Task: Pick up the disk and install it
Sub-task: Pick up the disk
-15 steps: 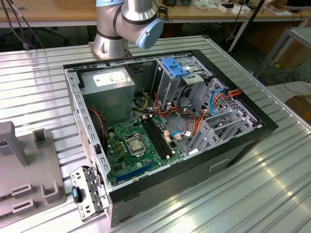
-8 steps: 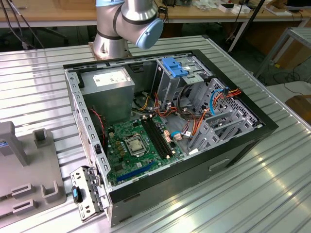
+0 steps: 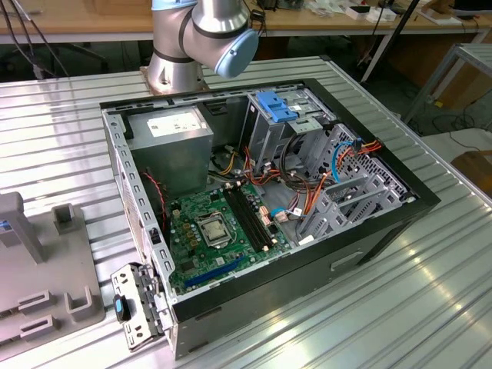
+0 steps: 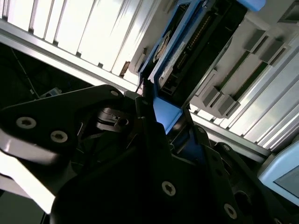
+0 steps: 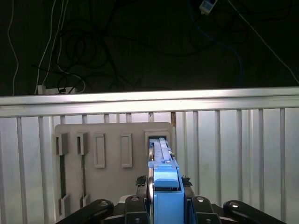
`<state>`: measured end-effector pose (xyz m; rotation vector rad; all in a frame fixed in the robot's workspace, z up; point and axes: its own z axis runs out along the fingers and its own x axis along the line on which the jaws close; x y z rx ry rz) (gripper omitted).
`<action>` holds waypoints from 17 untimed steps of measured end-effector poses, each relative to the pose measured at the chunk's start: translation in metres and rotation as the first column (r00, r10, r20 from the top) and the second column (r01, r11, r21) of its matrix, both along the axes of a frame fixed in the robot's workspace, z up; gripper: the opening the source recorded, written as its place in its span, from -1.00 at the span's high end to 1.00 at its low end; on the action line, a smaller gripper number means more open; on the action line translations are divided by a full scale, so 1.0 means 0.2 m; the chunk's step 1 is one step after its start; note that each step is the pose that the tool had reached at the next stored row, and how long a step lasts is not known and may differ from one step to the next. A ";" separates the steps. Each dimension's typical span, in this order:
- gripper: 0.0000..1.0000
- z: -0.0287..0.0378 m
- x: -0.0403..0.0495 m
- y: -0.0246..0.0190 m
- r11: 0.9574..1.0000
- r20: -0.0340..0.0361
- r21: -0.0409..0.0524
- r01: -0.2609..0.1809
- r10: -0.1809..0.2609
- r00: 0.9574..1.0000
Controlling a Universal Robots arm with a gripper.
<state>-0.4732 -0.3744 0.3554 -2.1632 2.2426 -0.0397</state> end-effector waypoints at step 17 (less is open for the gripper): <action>0.26 0.117 0.000 0.000 1.000 0.000 0.000 0.000 0.000 1.000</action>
